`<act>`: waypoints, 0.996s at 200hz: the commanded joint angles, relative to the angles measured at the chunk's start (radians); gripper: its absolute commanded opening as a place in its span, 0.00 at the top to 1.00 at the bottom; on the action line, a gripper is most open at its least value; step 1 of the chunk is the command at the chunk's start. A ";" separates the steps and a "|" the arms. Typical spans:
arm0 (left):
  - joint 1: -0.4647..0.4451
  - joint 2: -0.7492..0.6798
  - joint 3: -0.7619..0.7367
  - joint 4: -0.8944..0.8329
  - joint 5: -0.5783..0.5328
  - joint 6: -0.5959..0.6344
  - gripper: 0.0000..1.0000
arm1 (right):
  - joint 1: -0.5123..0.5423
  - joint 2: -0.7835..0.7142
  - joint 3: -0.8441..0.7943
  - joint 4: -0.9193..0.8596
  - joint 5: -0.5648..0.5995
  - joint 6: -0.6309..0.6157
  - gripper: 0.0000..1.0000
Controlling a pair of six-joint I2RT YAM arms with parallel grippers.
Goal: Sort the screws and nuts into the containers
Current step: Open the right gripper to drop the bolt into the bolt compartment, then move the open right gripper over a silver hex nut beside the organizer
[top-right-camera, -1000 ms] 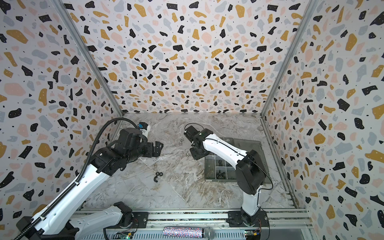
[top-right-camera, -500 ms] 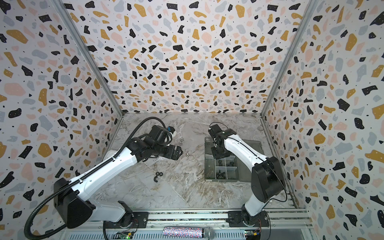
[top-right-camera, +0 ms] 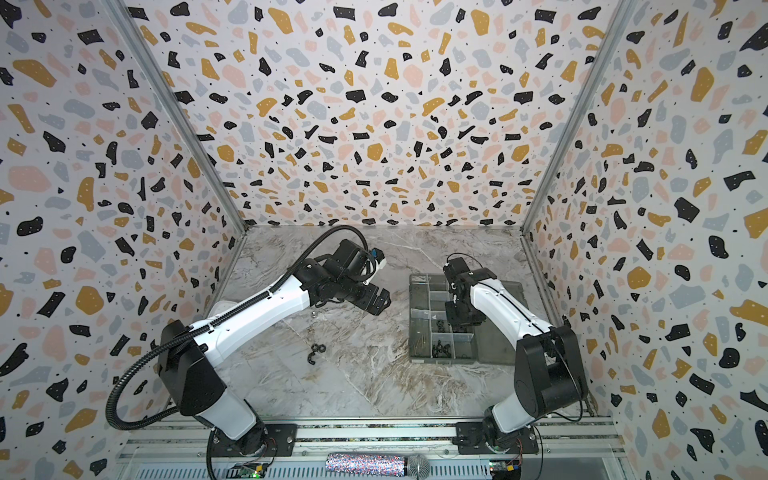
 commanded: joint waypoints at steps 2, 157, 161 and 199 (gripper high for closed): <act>-0.007 0.013 0.045 -0.023 0.014 0.041 0.00 | -0.025 -0.027 -0.006 0.019 -0.009 -0.003 0.74; 0.021 0.023 0.040 -0.026 -0.045 0.024 0.00 | -0.044 0.048 0.038 0.050 -0.052 -0.044 0.43; 0.027 0.019 0.035 -0.019 -0.037 0.019 0.00 | -0.044 0.049 0.042 0.047 -0.049 -0.043 0.41; 0.098 -0.044 -0.028 0.052 -0.012 -0.035 0.00 | -0.033 0.029 0.133 0.024 -0.042 -0.040 0.39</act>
